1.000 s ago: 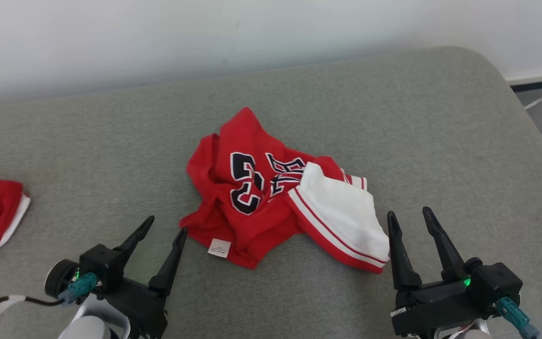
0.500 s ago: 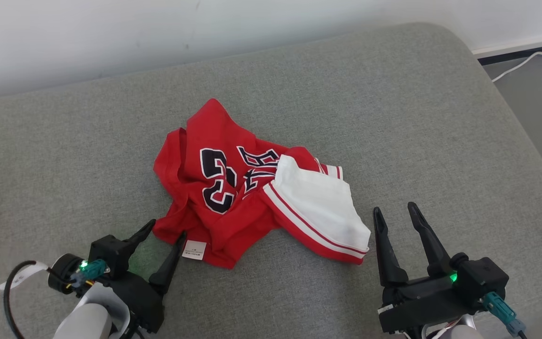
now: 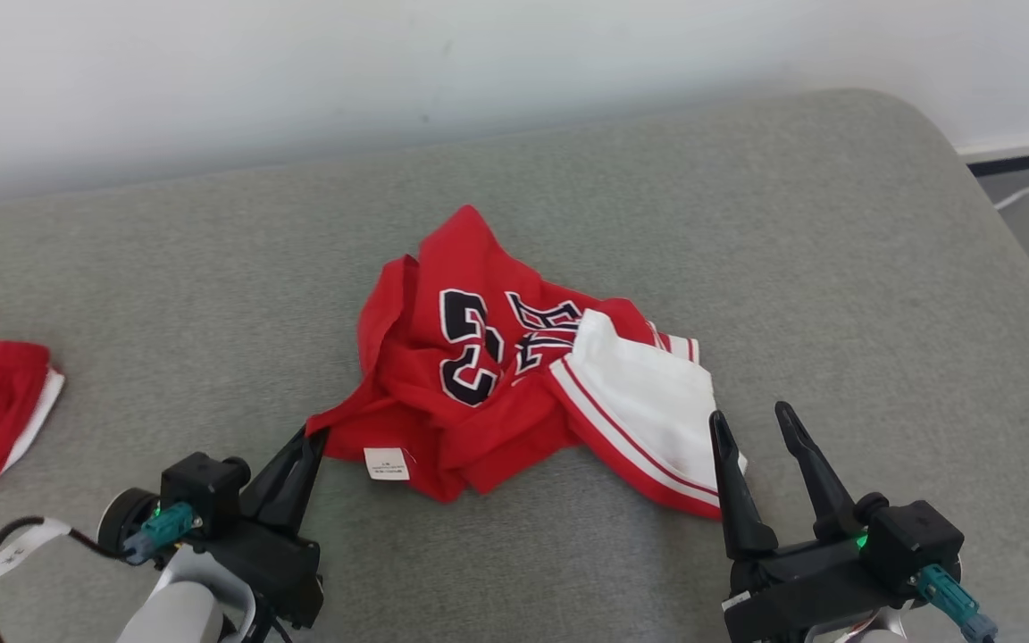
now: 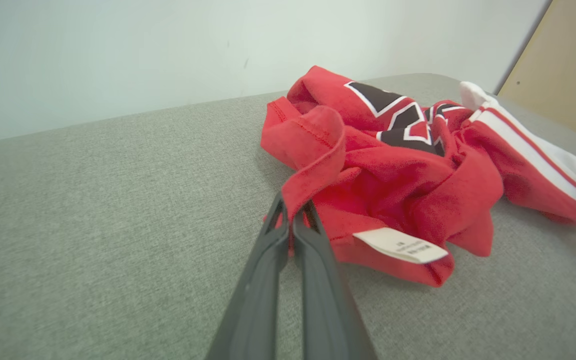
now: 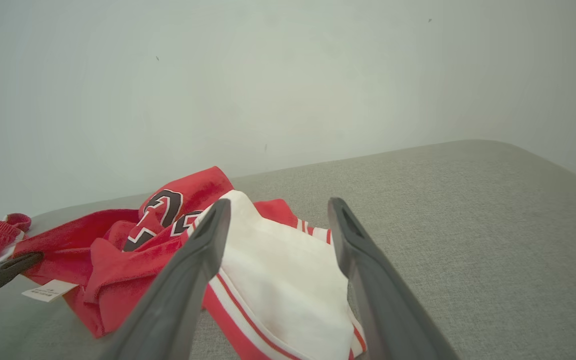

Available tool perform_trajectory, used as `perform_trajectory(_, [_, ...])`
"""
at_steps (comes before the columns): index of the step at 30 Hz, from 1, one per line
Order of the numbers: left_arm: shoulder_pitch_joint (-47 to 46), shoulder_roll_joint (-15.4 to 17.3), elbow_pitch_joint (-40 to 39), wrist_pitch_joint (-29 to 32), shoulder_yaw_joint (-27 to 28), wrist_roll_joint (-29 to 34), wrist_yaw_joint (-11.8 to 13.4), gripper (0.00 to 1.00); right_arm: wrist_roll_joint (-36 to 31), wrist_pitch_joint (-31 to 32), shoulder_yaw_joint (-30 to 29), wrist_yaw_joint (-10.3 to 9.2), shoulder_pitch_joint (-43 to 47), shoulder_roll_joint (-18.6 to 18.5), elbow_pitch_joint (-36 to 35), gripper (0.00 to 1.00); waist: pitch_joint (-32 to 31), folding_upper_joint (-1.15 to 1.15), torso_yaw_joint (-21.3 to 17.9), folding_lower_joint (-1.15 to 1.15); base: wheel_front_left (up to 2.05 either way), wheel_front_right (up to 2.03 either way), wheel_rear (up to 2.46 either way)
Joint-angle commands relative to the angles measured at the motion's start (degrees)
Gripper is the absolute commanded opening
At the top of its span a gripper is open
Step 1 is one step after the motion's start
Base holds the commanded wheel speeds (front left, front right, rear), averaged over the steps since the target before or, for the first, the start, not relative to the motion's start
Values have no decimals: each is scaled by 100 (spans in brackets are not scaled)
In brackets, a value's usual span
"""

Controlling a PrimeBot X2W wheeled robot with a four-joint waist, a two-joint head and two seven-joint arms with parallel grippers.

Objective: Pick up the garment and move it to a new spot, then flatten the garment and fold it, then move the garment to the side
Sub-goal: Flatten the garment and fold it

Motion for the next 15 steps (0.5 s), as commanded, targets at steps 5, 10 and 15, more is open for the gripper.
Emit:
perform_trajectory(5, [432, 115, -390, -35, 125, -62, 181, 0, 48, -15, 3, 0, 145, -70, 68, 100, -306, 0, 518, 0, 0, 0, 0])
perform_trajectory(10, [910, 304, -985, 12, 326, -175, 468, 0, 62, -14, -20, 0, 190, -94, 103, 100, -417, 0, 795, 0, 0, 0, 0])
perform_trajectory(15, [1407, 499, -1709, 233, 430, -236, 752, 0, 63, -15, -44, 0, 241, -100, 124, 100, -427, 0, 1027, 0, 0, 0, 0])
